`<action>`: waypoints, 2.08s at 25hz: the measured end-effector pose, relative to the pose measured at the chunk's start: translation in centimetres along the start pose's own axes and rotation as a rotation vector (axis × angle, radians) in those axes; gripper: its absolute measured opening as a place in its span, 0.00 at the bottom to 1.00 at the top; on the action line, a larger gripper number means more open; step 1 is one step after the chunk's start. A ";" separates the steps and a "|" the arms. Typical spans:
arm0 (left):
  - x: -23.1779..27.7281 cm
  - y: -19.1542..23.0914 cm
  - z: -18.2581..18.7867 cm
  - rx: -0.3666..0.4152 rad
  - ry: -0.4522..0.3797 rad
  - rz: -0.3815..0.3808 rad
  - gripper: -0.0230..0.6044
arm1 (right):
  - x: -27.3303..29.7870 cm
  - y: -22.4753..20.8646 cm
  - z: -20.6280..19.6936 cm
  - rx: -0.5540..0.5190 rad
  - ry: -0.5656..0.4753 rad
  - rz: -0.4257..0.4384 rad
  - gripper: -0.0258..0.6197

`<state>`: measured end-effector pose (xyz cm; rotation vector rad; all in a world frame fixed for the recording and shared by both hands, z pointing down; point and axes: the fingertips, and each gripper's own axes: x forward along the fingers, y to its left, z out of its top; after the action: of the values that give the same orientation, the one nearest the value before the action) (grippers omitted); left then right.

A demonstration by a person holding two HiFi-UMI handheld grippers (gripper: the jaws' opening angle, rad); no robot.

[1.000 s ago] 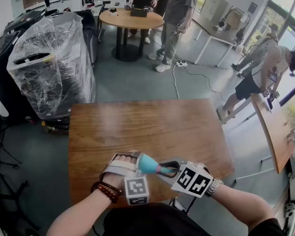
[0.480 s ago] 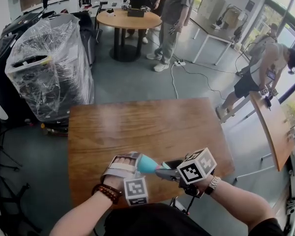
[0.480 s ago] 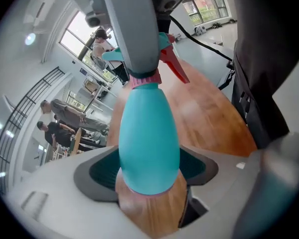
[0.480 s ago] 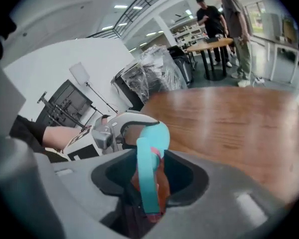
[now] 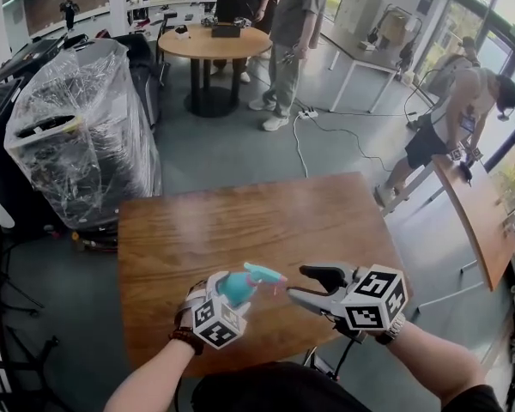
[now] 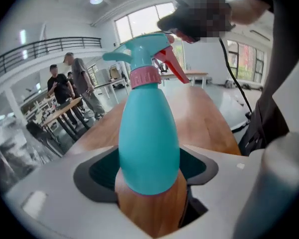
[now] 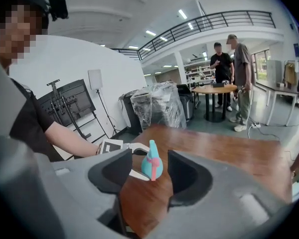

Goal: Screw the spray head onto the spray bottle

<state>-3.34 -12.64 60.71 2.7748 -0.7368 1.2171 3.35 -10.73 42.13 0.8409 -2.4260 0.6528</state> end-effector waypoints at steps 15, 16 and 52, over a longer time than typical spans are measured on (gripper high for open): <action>5.8 5.0 -0.1 -0.321 -0.177 0.122 0.67 | -2.8 -1.9 -5.0 0.065 0.001 -0.091 0.27; 6.1 5.1 -0.2 -0.325 -0.180 0.128 0.67 | -2.9 -2.0 -5.2 0.061 0.003 -0.093 0.27; -7.4 1.8 4.3 -0.428 -0.250 0.119 0.15 | 3.3 -0.1 -4.1 0.089 -0.166 -0.146 0.03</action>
<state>-5.50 -12.10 52.18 2.5694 -1.0508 0.6280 2.32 -9.89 47.17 1.1377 -2.4656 0.6621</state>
